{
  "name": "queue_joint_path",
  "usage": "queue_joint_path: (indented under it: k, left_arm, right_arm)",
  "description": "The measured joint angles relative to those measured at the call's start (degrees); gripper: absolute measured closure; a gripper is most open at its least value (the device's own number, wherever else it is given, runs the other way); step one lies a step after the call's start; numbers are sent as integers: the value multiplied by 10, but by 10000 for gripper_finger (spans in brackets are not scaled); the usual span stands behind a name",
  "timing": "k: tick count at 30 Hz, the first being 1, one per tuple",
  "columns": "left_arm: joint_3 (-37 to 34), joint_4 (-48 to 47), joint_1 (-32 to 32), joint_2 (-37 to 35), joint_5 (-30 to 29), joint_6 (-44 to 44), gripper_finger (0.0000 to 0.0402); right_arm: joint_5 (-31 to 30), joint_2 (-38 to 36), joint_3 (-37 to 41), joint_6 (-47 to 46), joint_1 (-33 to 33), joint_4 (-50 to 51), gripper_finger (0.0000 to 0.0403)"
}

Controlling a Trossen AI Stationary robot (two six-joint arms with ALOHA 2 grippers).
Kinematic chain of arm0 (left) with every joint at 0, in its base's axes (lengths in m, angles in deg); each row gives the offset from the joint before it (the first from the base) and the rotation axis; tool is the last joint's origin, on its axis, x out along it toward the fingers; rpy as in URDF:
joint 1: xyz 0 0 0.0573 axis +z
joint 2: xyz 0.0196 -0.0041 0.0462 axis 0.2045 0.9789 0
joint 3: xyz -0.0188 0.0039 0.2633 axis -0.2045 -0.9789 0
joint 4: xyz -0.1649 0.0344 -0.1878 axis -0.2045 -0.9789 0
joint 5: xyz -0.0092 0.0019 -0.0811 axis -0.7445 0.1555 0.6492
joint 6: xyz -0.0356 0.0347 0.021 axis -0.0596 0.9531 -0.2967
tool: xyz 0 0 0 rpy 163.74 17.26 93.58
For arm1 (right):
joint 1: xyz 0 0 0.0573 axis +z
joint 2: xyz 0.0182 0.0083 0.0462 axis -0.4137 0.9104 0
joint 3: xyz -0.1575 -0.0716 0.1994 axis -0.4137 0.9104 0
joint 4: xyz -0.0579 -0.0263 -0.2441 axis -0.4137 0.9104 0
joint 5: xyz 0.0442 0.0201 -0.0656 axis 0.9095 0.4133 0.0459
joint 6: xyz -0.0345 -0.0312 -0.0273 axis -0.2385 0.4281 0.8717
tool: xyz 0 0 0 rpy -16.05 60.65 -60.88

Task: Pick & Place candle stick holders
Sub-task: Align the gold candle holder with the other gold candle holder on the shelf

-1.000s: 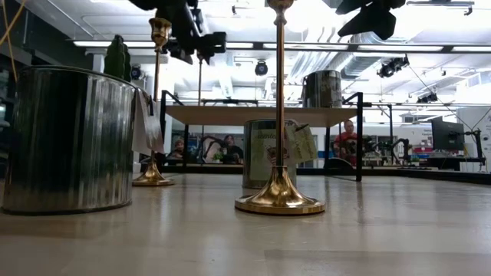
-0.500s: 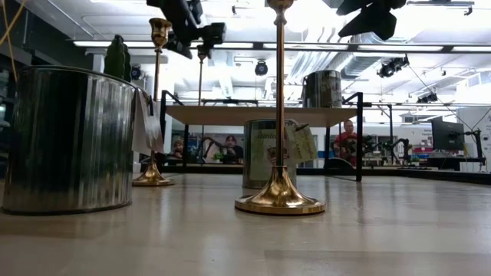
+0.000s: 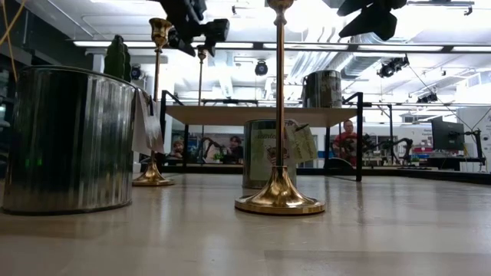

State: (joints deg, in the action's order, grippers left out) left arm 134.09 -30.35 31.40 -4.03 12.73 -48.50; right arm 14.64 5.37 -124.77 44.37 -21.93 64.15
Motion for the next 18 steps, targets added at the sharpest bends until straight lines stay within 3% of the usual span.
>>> queue_joint_path:
  k: [9,18]
  left_arm:
    - [1,-11,-26,-10,-33,8,136]
    - [1,-98,-64,-70,-28,-33,136]
  right_arm:
    - [0,0,0,-2,0,0,169]
    - [2,0,0,-9,0,1,169]
